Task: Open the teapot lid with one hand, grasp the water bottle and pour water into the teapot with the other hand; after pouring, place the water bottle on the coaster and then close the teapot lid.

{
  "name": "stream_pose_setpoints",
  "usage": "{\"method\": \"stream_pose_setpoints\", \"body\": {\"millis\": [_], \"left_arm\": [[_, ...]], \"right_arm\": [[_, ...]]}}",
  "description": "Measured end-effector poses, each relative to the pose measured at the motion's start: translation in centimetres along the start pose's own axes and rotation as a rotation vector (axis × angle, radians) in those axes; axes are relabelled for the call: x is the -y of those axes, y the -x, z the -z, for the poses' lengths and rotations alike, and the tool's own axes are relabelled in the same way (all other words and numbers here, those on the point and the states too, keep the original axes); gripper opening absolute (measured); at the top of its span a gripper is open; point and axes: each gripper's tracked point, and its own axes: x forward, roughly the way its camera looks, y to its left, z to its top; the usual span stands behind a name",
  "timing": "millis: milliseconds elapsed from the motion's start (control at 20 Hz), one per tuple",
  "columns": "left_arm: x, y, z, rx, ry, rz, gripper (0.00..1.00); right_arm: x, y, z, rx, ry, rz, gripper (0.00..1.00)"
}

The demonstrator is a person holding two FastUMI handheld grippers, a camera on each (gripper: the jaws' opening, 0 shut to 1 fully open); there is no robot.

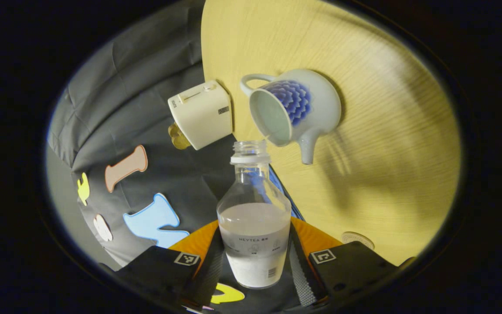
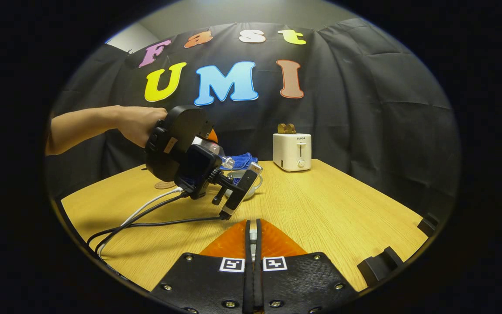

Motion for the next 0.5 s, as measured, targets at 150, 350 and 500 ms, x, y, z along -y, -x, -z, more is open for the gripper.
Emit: {"method": "stream_pose_setpoints", "body": {"millis": [150, 350, 500], "left_arm": [[0.07, 0.13, -0.27, 0.012, 0.023, 0.001, 0.84], [0.33, 0.25, -0.22, 0.025, 0.073, 0.004, 0.84], [0.59, 0.52, 0.14, 0.036, 0.146, 0.004, 0.84]], "right_arm": [[0.04, -0.02, -0.02, -0.001, 0.000, 0.001, 0.01], [0.19, -0.06, -0.37, 0.007, 0.003, 0.010, 0.01], [0.19, -0.14, -0.95, 0.021, 0.008, 0.012, 0.01]]}}
